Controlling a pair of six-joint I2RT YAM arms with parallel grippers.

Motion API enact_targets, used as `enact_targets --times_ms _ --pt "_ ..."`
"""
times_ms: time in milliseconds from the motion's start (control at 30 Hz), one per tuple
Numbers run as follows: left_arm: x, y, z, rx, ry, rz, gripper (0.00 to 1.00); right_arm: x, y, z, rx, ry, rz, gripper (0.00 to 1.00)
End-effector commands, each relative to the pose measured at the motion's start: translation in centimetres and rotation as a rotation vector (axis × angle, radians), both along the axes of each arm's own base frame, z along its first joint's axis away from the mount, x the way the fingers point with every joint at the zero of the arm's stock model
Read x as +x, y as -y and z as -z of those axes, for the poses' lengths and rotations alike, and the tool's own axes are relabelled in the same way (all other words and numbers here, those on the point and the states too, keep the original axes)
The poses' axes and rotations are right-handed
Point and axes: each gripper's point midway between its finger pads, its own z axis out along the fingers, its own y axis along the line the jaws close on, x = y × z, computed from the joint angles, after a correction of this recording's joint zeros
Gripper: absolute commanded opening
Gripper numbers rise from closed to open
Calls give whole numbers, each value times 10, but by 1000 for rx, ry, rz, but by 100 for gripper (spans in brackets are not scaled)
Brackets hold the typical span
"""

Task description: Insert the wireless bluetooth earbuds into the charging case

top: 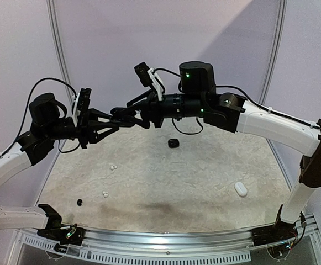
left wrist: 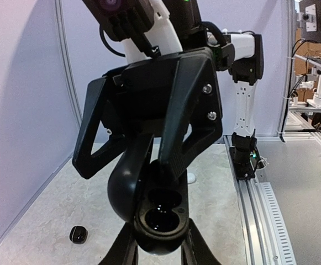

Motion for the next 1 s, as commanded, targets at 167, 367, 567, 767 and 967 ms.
enact_targets --times_ms 167,367,567,767,967 --pt "-10 3 -6 -47 -116 34 0 -5 1 -16 46 -39 -81 70" --pt "-5 1 -10 -79 -158 7 0 -9 6 -18 52 -24 -84 74" --pt "-4 -2 -22 -127 -163 -6 0 -6 19 -11 88 -22 -46 72" --pt "-3 -3 -25 -142 -168 -9 0 -13 26 -9 141 -35 -61 70" --pt "-1 -3 -28 -160 -174 -16 0 -15 18 -10 198 -46 -102 58"
